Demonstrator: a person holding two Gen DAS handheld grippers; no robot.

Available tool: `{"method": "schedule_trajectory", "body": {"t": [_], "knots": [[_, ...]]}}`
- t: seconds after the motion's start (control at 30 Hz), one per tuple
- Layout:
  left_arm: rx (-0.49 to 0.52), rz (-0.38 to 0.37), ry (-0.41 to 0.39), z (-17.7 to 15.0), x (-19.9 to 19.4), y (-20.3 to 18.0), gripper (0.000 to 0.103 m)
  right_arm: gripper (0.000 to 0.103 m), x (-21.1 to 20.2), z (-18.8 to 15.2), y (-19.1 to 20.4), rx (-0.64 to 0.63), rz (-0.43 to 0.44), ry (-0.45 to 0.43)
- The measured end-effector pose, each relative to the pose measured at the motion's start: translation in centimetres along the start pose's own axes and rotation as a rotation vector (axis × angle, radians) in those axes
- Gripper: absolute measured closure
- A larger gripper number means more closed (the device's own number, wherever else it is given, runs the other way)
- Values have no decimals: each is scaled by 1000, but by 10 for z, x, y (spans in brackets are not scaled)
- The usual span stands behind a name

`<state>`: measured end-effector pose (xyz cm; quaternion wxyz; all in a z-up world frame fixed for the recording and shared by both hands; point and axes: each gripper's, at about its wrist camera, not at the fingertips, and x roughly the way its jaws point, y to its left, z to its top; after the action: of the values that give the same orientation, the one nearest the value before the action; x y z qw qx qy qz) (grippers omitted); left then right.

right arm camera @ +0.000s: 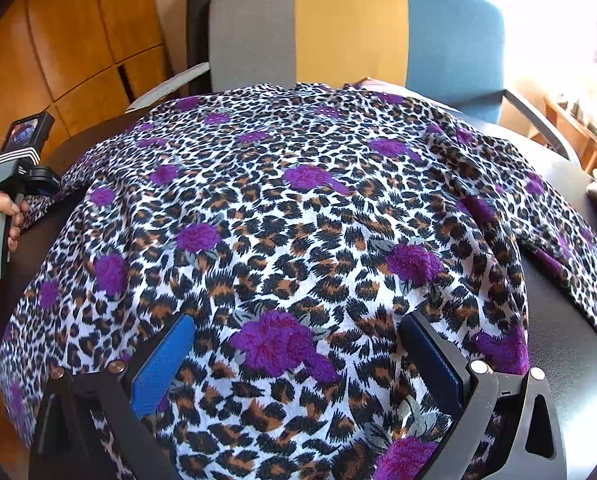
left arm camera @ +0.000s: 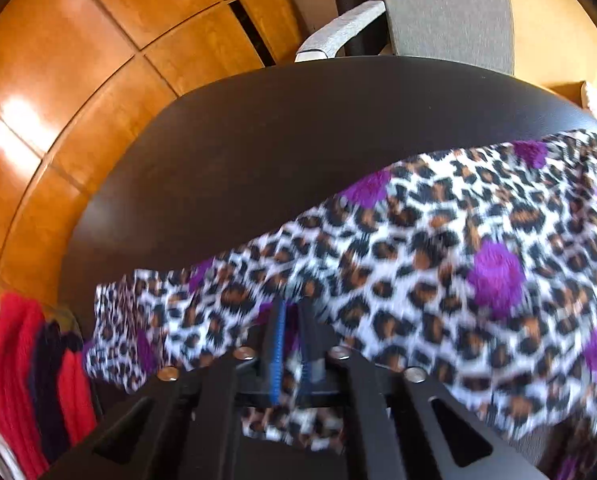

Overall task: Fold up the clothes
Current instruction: 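Smooth the blouse flat with the left gripper across the table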

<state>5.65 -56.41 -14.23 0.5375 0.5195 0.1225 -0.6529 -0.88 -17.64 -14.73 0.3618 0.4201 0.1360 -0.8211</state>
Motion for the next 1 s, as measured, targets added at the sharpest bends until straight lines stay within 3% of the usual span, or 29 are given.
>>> {"method": "schedule_trajectory", "body": {"t": [0.13, 0.2, 0.3, 0.43, 0.57, 0.77, 0.9, 1.0], "knots": [[-7, -10, 44, 26, 11, 1, 103, 0, 3, 4, 5, 64, -34, 16], [-53, -49, 60, 33, 8, 8, 103, 0, 4, 4, 12, 71, -42, 17], [-124, -139, -28, 27, -27, 19, 101, 0, 3, 2, 21, 33, -26, 3], [-42, -370, -171, -22, -102, -2, 91, 0, -3, -1, 9, 77, 46, -34], [144, -551, -224, -91, -152, -46, 91, 0, -13, 3, -10, 103, 134, -26], [235, -614, -230, -163, -177, -58, 91, 0, -46, -2, -54, 136, 165, -65], [245, -592, -183, -185, -158, -54, 90, 0, -53, -31, -69, 166, 202, -33], [248, -555, -227, -201, -158, -40, 82, 0, -61, -55, -72, 161, 196, -64]]}}
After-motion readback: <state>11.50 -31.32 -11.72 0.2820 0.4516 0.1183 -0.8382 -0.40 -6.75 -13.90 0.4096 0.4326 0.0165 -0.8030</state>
